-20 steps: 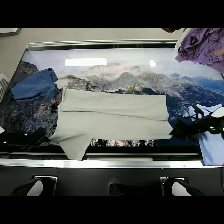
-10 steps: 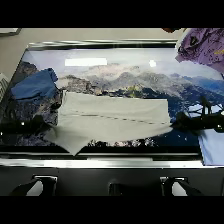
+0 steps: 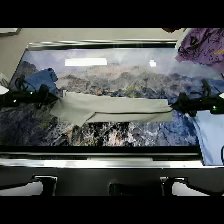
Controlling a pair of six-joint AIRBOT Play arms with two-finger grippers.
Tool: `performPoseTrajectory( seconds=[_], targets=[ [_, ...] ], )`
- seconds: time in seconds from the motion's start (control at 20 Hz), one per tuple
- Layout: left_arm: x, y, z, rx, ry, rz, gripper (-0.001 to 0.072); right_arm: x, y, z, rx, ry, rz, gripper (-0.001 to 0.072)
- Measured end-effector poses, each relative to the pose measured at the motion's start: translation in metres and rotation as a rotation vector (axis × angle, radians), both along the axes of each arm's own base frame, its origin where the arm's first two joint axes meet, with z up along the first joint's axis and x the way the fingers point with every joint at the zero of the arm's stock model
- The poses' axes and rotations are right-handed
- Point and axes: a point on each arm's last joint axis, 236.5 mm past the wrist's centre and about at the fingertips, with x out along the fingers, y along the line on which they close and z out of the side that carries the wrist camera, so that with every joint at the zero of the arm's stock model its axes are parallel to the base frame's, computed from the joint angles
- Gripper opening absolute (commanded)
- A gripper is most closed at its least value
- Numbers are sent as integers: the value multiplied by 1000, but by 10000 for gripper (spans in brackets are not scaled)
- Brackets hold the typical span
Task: Fold the clothes and pants, and hang the long-sleeved shirts on hangers.
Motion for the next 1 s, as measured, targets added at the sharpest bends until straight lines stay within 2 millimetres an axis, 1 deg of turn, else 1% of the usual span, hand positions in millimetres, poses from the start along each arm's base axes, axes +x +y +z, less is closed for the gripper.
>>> performPoseTrajectory(
  seconds=[0.1,0.2,0.3,0.4,0.55,0.75,0.8,0.85,0.9,0.95,1.0],
  targets=[
    [25,-1,-1,-35,-16,15,20,17,0,-6,-7,-17,-6,34],
    [44,-2,-6,-56,-20,31,20,33,6,-15,-24,-30,7,34],
    [60,-1,-14,-71,-19,51,20,45,8,-27,-60,-27,3,34],
    [71,-1,-25,-80,-9,72,20,56,3,-37,-92,-26,-29,34],
    [79,-4,-47,-92,27,87,20,65,-5,-48,-131,-21,-69,34],
    [83,-7,-77,-100,77,98,22,66,-14,-66,-164,13,-92,42],
    [83,-7,-83,-103,88,103,64,66,-15,-71,-165,25,-99,100],
    [83,-7,-87,-104,95,106,233,65,-16,-75,-168,36,-101,173],
    [84,-7,-88,-105,97,108,417,64,-17,-77,-169,45,-107,297],
    [85,-7,-88,-106,96,110,510,63,-17,-77,-165,56,-112,419],
    [88,-6,-86,-104,89,109,533,62,-16,-76,-162,69,-111,538]
  ],
)
